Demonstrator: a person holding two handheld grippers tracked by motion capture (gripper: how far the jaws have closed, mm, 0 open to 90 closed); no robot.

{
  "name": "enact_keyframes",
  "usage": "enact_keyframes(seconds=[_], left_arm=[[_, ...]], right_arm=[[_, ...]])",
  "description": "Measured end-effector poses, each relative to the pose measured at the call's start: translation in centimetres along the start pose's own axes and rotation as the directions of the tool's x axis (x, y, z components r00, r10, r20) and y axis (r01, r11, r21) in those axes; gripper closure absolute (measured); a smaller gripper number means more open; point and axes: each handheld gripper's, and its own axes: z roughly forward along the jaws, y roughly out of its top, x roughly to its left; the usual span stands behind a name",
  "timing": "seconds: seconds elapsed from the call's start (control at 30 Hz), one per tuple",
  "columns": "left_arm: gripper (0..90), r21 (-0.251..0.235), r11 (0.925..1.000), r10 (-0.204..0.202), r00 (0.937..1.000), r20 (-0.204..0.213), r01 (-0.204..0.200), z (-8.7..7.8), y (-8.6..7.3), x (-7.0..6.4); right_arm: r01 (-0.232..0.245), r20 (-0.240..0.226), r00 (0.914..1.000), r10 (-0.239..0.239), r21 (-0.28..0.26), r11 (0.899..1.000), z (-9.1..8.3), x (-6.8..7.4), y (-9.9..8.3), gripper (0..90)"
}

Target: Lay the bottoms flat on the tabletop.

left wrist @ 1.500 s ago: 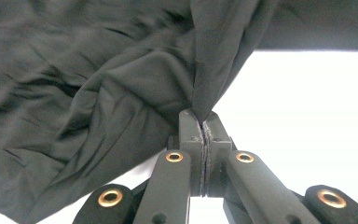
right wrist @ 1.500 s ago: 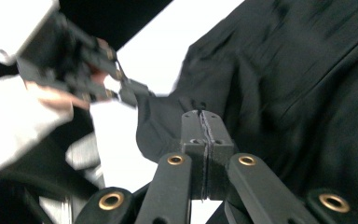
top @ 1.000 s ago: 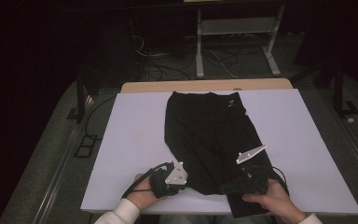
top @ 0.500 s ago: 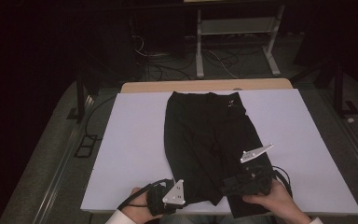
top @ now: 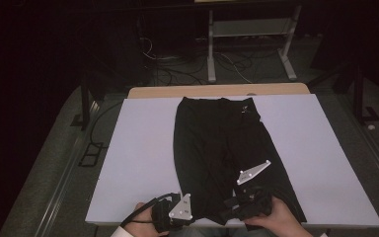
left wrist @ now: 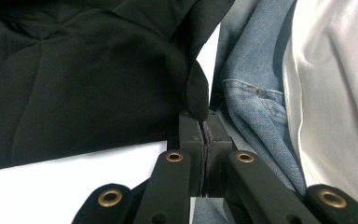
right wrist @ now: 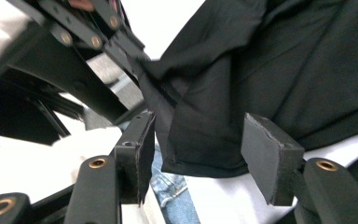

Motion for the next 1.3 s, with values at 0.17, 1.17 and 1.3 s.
enact_keyframes(seconds=[0.17,1.17,1.3], left_arm=[[88.1,-0.004,0.9999,-0.015,0.9999,0.004,0.016,0.1,0.1,0.1],[79.0,-0.119,0.9885,-0.095,0.9954,-0.01,0.093,-1.3,-0.1,1.3],[70.1,-0.163,0.9828,-0.092,0.9955,-0.021,0.088,-0.8,1.1,1.8]], right_arm=[[0.065,0.085,0.9942,-0.065,0.009,0.998,1.0,1.1,-0.2,38.6],[-0.035,0.203,0.9763,0.075,-0.192,0.981,-5.7,-1.4,-0.9,86.0],[-0.063,0.184,0.9779,0.099,-0.189,0.98,-5.7,-1.8,-1.0,86.0]])
